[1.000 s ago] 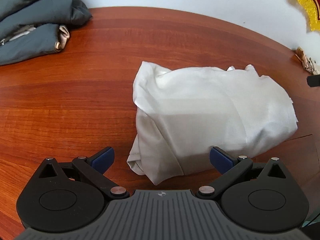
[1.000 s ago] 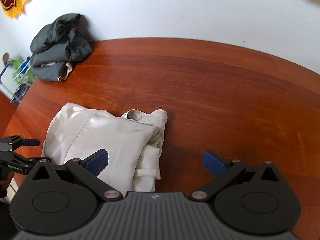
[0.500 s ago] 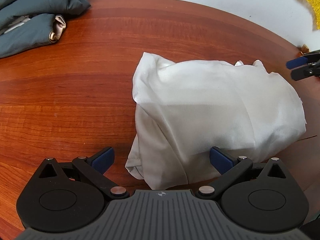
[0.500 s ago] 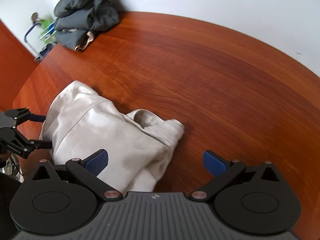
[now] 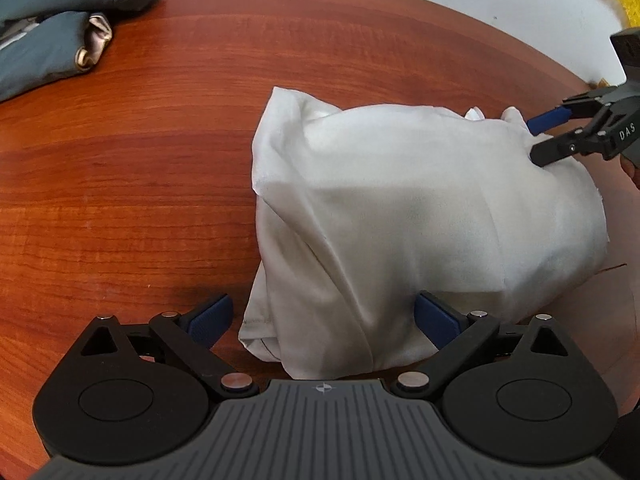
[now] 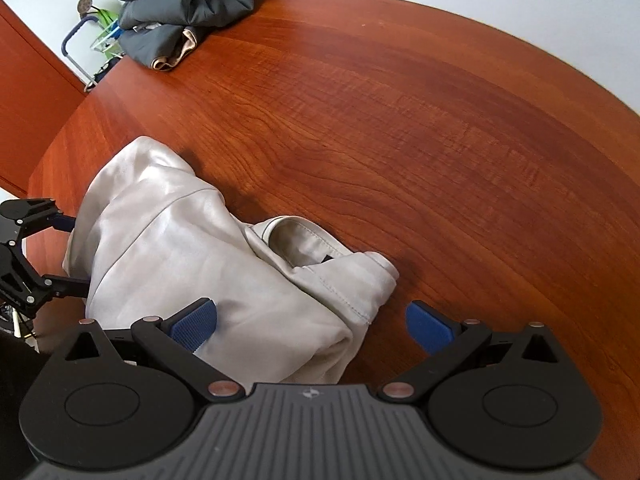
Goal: Fold clothes
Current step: 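Push both grippers under the bundle edge and close on it, then lift the bundle with both grippers and carry it toward the wall corner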
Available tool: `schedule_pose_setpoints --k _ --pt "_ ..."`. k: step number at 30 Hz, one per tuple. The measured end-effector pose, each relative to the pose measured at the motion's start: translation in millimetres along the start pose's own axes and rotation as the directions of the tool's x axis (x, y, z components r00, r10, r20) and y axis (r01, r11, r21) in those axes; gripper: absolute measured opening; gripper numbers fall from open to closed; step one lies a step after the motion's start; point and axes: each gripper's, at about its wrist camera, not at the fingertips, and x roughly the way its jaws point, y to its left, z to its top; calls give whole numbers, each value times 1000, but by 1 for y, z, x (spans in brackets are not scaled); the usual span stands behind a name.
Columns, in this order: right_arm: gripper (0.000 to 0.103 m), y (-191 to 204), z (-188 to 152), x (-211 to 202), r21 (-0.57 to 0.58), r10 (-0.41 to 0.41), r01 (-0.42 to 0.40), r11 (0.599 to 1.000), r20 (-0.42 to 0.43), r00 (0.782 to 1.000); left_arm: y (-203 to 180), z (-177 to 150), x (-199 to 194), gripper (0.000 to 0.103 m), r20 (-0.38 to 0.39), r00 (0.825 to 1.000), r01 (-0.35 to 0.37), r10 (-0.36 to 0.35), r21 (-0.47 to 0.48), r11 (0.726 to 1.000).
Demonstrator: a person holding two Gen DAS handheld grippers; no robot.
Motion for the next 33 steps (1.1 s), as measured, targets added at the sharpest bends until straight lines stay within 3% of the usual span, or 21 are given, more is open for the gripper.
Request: schedule_pose_setpoints --k 8,13,17,19,22,26,28,33 --pt "103 2 -5 10 16 32 -32 999 17 999 -7 -3 5 90 19 1000 -4 4 28 1000" --pt "97 6 -7 11 32 51 -53 998 39 998 -15 -3 4 70 42 999 14 -16 55 998" --pt "81 10 -9 9 49 43 -45 998 51 998 -19 -4 3 61 42 999 29 -31 49 998" --pt "73 10 -11 7 74 38 -42 996 54 998 -19 -4 2 52 38 999 37 -38 43 998" --pt "59 12 -14 4 109 30 -36 993 59 998 -23 -2 0 51 37 999 22 -23 38 999" --pt "33 21 -18 -6 158 -5 -8 987 82 997 -32 -1 -2 38 47 999 12 -15 58 998" --pt "29 29 -20 -13 174 -34 16 985 99 995 -34 1 -4 21 36 999 26 -29 64 998" --pt "24 48 -24 -29 214 -107 75 974 140 984 -42 6 -19 14 58 997 49 -54 95 994"
